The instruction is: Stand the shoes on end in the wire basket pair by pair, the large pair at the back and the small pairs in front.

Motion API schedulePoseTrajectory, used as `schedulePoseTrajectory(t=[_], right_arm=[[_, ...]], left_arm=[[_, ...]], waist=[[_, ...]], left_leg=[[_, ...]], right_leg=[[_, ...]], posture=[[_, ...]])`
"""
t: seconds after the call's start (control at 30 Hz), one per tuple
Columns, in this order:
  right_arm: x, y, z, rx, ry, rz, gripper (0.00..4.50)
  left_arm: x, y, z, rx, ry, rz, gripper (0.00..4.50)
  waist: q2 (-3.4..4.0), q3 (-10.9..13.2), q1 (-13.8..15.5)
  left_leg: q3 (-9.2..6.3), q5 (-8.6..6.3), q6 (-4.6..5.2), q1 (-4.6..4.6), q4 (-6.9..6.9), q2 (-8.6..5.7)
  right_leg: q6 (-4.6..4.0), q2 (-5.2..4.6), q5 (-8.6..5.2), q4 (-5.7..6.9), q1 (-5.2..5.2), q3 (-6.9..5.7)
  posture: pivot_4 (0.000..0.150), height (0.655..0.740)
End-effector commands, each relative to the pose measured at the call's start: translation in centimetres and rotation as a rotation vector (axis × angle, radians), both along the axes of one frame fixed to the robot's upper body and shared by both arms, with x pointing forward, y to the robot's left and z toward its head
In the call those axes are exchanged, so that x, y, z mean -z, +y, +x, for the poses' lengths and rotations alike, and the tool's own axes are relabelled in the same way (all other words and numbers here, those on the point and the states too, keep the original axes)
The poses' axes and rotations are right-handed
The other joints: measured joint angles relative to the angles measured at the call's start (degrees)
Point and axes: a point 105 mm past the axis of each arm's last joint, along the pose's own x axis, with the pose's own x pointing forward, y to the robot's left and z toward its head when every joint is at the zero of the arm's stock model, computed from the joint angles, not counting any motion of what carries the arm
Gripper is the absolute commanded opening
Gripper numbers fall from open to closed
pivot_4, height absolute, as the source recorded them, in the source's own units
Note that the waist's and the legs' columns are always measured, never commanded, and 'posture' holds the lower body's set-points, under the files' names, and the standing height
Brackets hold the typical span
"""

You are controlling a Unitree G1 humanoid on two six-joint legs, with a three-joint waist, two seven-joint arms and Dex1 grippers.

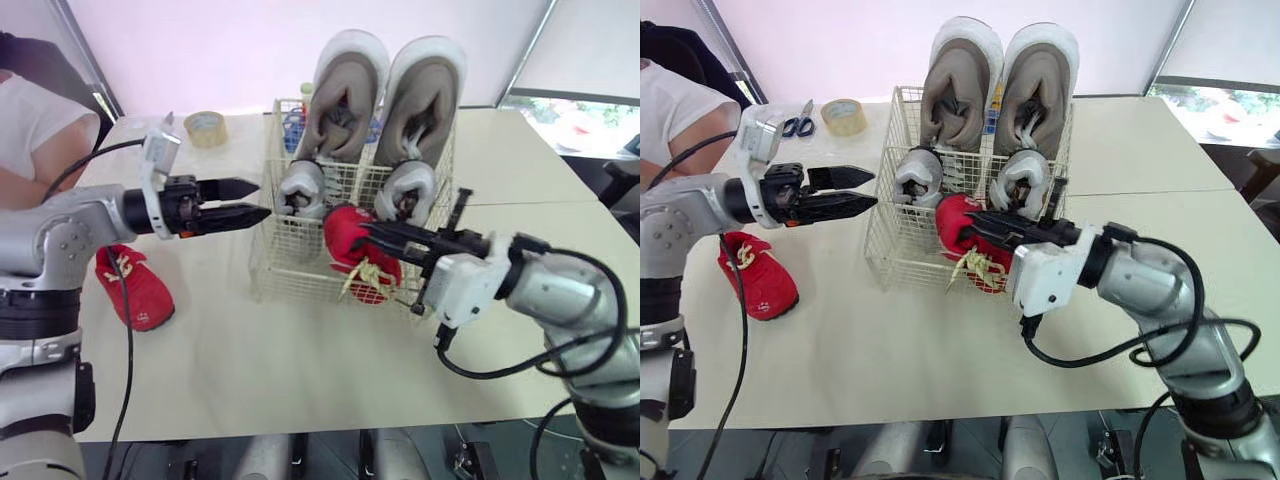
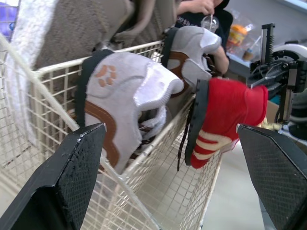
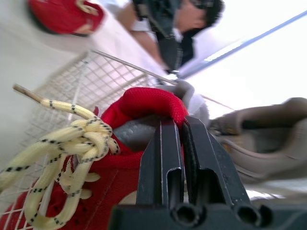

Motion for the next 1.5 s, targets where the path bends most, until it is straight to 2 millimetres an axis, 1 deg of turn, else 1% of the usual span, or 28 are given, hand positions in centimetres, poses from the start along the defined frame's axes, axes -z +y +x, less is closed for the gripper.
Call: schedulePoseTrajectory(t=[0.03, 0.23, 0.4, 0.57, 0.77, 0.9, 1.0, 1.07, 1.13, 1.2, 1.27, 1.4, 1.47, 1.5], right_arm=[[-1.3, -1.0, -1.0, 0.082, -0.146, 0.05, 0.03], [-0.8, -1.4, -1.9, 0.127, -0.182, 0.036, 0.03], [-0.8, -2.4, -2.3, 0.191, -0.214, 0.014, 0.03], [-0.5, -3.3, -3.2, 0.267, -0.194, 0.03, 0.03], [0.2, -3.9, -3.9, 0.319, -0.112, 0.055, 0.03], [1.1, -4.0, -3.7, 0.329, -0.016, 0.07, 0.03], [1.3, -4.1, -3.4, 0.343, 0.044, 0.113, 0.03], [1.5, -4.1, -3.4, 0.347, 0.064, 0.11, 0.03], [2.4, -4.3, -3.5, 0.364, 0.112, 0.097, 0.03], [2.6, -4.5, -3.5, 0.382, 0.128, 0.102, 0.03], [2.7, -4.8, -3.6, 0.403, 0.144, 0.123, 0.03], [3.5, -5.5, -3.6, 0.448, 0.212, 0.189, 0.03], [3.7, -5.8, -3.7, 0.463, 0.231, 0.216, 0.62], [3.8, -5.9, -3.7, 0.473, 0.238, 0.232, 1.01]], left_arm=[[-1.1, -0.6, 0.1, 0.034, -0.055, -0.001, 4.5], [-1.3, -1.0, 0.6, 0.054, -0.065, -0.001, 4.5], [-1.5, -1.2, 0.7, 0.064, -0.076, 0.002, 4.5], [-1.5, -1.2, 0.8, 0.063, -0.083, 0.002, 4.5], [-1.3, -1.2, 0.9, 0.061, -0.08, 0.001, 4.5], [-1.2, -1.3, 1.0, 0.062, -0.079, -0.004, 4.5], [-1.2, -1.4, 1.0, 0.063, -0.08, -0.006, 4.5], [-1.2, -1.4, 1.0, 0.062, -0.081, -0.008, 4.5], [-1.2, -1.4, 1.0, 0.061, -0.082, -0.008, 4.5], [-1.2, -1.4, 1.0, 0.059, -0.081, -0.01, 4.5], [-1.1, -1.3, 1.1, 0.057, -0.081, -0.01, 4.5], [-1.1, -1.3, 1.1, 0.058, -0.081, -0.013, 4.5], [-1.0, -1.4, 1.1, 0.059, -0.08, -0.013, 4.5], [-1.0, -1.4, 1.2, 0.059, -0.08, -0.014, 4.5]], waist=[[-0.01, 0.0, 0.3], [-0.01, 0.0, 0.1], [-0.01, 0.0, 0.1], [-0.01, 0.0, 0.1], [-0.01, 0.0, 0.1], [-0.02, 0.0, 0.1], [-0.02, 0.0, 0.1], [-0.02, 0.0, 0.1], [-0.03, 0.0, 0.1], [-0.08, 0.0, 0.1], [-0.11, -0.1, 0.1], [-0.14, -0.1, 0.1], [-0.21, -0.1, 0.1], [-0.23, -0.1, 0.1]], left_leg=[[-0.02, 0.01, -0.01, 0.01, 0.0, 0.0], [-0.01, 0.04, -0.01, 0.01, 0.02, 0.0], [-0.02, 0.06, -0.02, 0.01, 0.02, 0.05], [-0.04, 0.06, 0.0, 0.01, 0.02, 0.05], [-0.06, 0.06, 0.0, 0.01, 0.02, 0.07], [-0.07, 0.05, 0.0, 0.02, 0.03, 0.07], [-0.07, 0.05, 0.0, 0.02, 0.03, 0.07], [-0.07, 0.05, 0.0, 0.02, 0.03, 0.07], [-0.07, 0.05, 0.0, 0.02, 0.03, 0.07], [-0.08, 0.05, 0.01, 0.03, 0.03, 0.07], [-0.08, 0.04, 0.0, 0.06, 0.03, 0.07], [-0.09, 0.04, 0.0, 0.12, 0.02, 0.08], [-0.1, 0.04, 0.0, 0.13, 0.02, 0.08], [-0.1, 0.04, 0.0, 0.13, 0.02, 0.08]], right_leg=[[-0.01, 0.02, 0.0, 0.0, 0.02, -0.01], [-0.02, 0.14, 0.0, -0.02, 0.06, 0.01], [-0.02, 0.21, -0.01, -0.01, 0.1, 0.01], [-0.03, 0.22, -0.01, -0.01, 0.11, 0.02], [-0.03, 0.21, -0.01, -0.02, 0.12, 0.02], [-0.04, 0.14, -0.02, -0.03, 0.11, 0.01], [-0.04, 0.1, -0.02, -0.03, 0.11, 0.01], [-0.04, 0.08, -0.02, -0.03, 0.11, 0.01], [-0.04, 0.06, -0.02, -0.03, 0.11, 0.01], [-0.03, 0.06, -0.02, -0.04, 0.12, 0.0], [-0.04, 0.05, -0.02, -0.04, 0.13, 0.0], [-0.04, 0.05, -0.02, -0.04, 0.18, -0.01], [-0.04, 0.04, -0.02, -0.05, 0.19, -0.01], [-0.04, 0.03, -0.02, -0.06, 0.21, -0.01]], posture=[[0.15, 0.74], [0.15, 0.74], [0.15, 0.74], [0.15, 0.74], [0.15, 0.74], [0.15, 0.74], [0.15, 0.74], [0.15, 0.74], [0.15, 0.74], [0.15, 0.74], [0.15, 0.74], [0.15, 0.74], [0.15, 0.74], [0.15, 0.74]])
